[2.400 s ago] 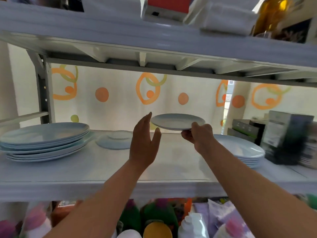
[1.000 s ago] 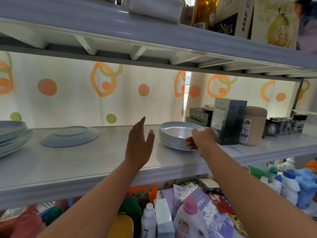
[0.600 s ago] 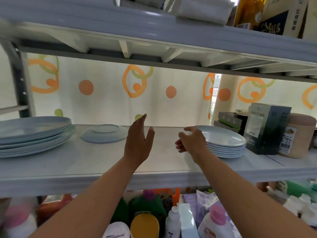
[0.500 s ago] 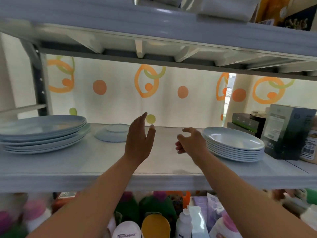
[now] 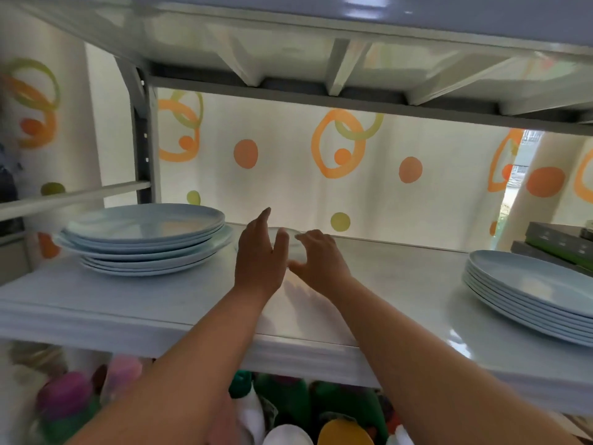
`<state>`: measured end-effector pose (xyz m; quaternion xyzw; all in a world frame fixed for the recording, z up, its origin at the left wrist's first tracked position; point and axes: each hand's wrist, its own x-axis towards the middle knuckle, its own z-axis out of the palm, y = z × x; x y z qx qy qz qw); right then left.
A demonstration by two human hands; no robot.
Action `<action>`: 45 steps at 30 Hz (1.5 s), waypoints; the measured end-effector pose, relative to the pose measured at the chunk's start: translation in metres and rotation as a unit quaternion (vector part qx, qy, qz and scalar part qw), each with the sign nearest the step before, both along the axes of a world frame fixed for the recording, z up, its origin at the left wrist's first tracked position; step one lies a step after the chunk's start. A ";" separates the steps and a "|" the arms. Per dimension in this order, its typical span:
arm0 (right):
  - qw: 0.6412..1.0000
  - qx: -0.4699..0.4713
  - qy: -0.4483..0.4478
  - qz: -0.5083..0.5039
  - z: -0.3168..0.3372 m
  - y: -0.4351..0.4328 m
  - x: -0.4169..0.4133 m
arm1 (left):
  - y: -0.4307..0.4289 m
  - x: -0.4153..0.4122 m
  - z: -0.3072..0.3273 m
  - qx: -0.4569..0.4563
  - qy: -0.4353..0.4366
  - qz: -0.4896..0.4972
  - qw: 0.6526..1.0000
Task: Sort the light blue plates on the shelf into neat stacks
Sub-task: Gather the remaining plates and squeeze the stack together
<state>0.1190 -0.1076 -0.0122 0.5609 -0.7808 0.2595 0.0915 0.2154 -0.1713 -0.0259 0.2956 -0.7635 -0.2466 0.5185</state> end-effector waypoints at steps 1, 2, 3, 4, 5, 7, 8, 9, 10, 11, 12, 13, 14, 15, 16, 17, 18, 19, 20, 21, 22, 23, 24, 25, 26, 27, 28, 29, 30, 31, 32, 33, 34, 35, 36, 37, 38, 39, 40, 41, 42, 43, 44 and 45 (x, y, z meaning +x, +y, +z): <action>1.000 0.010 0.005 -0.003 -0.003 -0.008 0.002 | -0.002 0.000 0.000 0.005 0.000 0.000 1.000; 1.000 0.021 0.015 0.002 -0.007 -0.017 0.002 | -0.002 0.000 -0.001 0.002 -0.003 -0.005 1.000; 0.999 0.030 0.034 0.016 -0.012 -0.026 0.001 | -0.001 0.000 -0.002 -0.006 -0.006 -0.012 1.000; 0.997 0.044 0.059 0.034 -0.016 -0.033 -0.001 | 0.000 -0.001 -0.003 -0.014 -0.007 -0.018 1.000; 0.993 0.065 0.087 0.048 -0.017 -0.036 0.000 | 0.001 -0.001 -0.003 -0.018 -0.005 -0.020 1.000; 0.984 0.109 0.130 0.059 -0.014 -0.037 0.005 | 0.002 -0.001 -0.002 -0.015 -0.001 -0.019 1.000; 0.982 0.114 0.134 0.064 -0.013 -0.037 0.006 | 0.002 -0.001 -0.001 -0.014 -0.003 -0.018 1.000; 0.983 0.119 0.126 0.066 -0.013 -0.039 0.006 | 0.002 -0.001 -0.001 -0.015 -0.007 -0.016 1.000; 0.984 0.122 0.115 0.063 -0.013 -0.041 0.005 | 0.002 0.000 -0.002 -0.016 -0.010 -0.015 1.000; 0.987 0.109 0.104 0.058 -0.014 -0.042 0.004 | 0.001 0.000 -0.002 -0.017 -0.013 -0.015 1.000; 0.990 0.098 0.092 0.045 -0.016 -0.043 0.002 | 0.001 0.000 -0.003 -0.017 -0.014 -0.015 1.000; 0.992 0.089 0.087 0.028 -0.015 -0.040 0.004 | 0.001 0.001 -0.003 -0.016 -0.014 -0.014 1.000; 0.992 0.084 0.089 0.012 -0.013 -0.036 0.004 | 0.001 0.001 -0.003 -0.013 -0.013 -0.013 1.000; 0.991 0.088 0.102 0.001 -0.011 -0.031 0.005 | 0.001 0.001 -0.003 -0.010 -0.014 -0.011 1.000; 0.989 0.092 0.117 0.001 -0.009 -0.025 0.007 | 0.001 0.002 -0.002 -0.008 -0.014 -0.008 1.000; 0.985 0.102 0.143 0.002 -0.006 -0.020 0.009 | 0.001 0.002 -0.002 -0.007 -0.015 -0.006 1.000; 0.979 0.113 0.171 -0.001 -0.002 -0.014 0.012 | 0.002 0.003 -0.001 -0.007 -0.016 -0.005 1.000; 0.975 0.121 0.188 -0.006 0.001 -0.010 0.016 | 0.001 0.003 -0.001 -0.006 -0.016 -0.005 1.000; 0.972 0.121 0.199 -0.012 0.002 -0.008 0.020 | 0.001 0.003 -0.002 -0.005 -0.016 -0.005 1.000; 0.968 0.127 0.217 -0.018 0.002 -0.006 0.025 | 0.001 0.003 -0.002 -0.002 -0.015 -0.005 1.000; 0.959 0.140 0.247 -0.020 0.001 -0.006 0.028 | 0.001 0.003 -0.003 0.002 -0.015 -0.004 1.000; 0.950 0.152 0.271 -0.022 0.001 -0.006 0.031 | 0.001 0.004 -0.003 0.005 -0.015 -0.002 1.000; 0.945 0.159 0.285 -0.026 0.000 -0.008 0.031 | 0.001 0.004 -0.002 0.006 -0.015 0.001 1.000; 0.941 0.162 0.294 -0.035 -0.001 -0.009 0.031 | 0.001 0.004 -0.002 0.006 -0.016 0.005 1.000; 0.940 0.162 0.297 -0.045 -0.001 -0.010 0.031 | 0.002 0.005 -0.002 0.007 -0.018 0.009 1.000; 0.941 0.152 0.299 -0.053 -0.003 -0.011 0.030 | 0.002 0.005 -0.002 0.008 -0.018 0.012 1.000; 0.943 0.134 0.300 -0.055 -0.004 -0.013 0.026 | 0.003 0.005 -0.002 0.008 -0.018 0.012 1.000; 0.944 0.120 0.302 -0.054 -0.005 -0.013 0.023 | 0.003 0.005 -0.002 0.008 -0.018 0.012 1.000; 0.947 0.104 0.301 -0.050 -0.006 -0.012 0.020 | 0.003 0.005 -0.002 0.009 -0.019 0.011 1.000; 0.950 0.086 0.294 -0.055 -0.007 -0.010 0.017 | 0.002 0.004 -0.003 0.009 -0.023 0.012 1.000; 0.958 0.073 0.268 -0.067 -0.008 -0.009 0.013 | 0.002 0.004 -0.003 0.008 -0.028 0.014 0.999; 0.968 0.073 0.226 -0.081 -0.008 -0.007 0.008 | 0.002 0.004 -0.004 0.008 -0.033 0.014 0.999; 0.977 0.083 0.173 -0.092 -0.009 -0.006 0.004 | 0.001 0.004 -0.004 0.009 -0.038 0.014 0.999; 0.982 0.099 0.133 -0.092 -0.011 -0.005 0.001 | 0.001 0.004 -0.004 0.013 -0.043 0.012 0.999; 0.983 0.113 0.115 -0.086 -0.010 -0.004 -0.001 | 0.002 0.004 -0.004 0.020 -0.047 0.011 0.999; 0.984 0.116 0.108 -0.078 -0.009 -0.004 -0.002 | 0.002 0.004 -0.004 0.027 -0.051 0.010 0.998; 0.985 0.112 0.109 -0.071 -0.008 -0.004 -0.001 | 0.002 0.003 -0.004 0.033 -0.054 0.009 0.998; 0.985 0.108 0.120 -0.061 -0.005 -0.003 0.003 | 0.002 0.003 -0.004 0.036 -0.055 0.008 0.998; 0.982 0.108 0.150 -0.049 -0.002 -0.002 0.008 | 0.002 0.004 -0.004 0.038 -0.055 0.006 0.998; 0.974 0.110 0.197 -0.034 0.000 -0.002 0.014 | 0.001 0.003 -0.004 0.039 -0.053 0.005 0.998; 0.963 0.115 0.242 -0.022 0.002 -0.001 0.020 | 0.001 0.003 -0.004 0.040 -0.050 0.004 0.998; 0.954 0.116 0.274 -0.013 0.002 0.000 0.023 | 0.001 0.003 -0.004 0.039 -0.050 0.004 0.998; 0.949 0.118 0.293 -0.010 0.002 0.001 0.025 | 0.001 0.003 -0.004 0.036 -0.052 0.006 0.998; 0.944 0.122 0.305 -0.009 0.001 0.001 0.025 | 0.001 0.003 -0.004 0.033 -0.054 0.008 0.998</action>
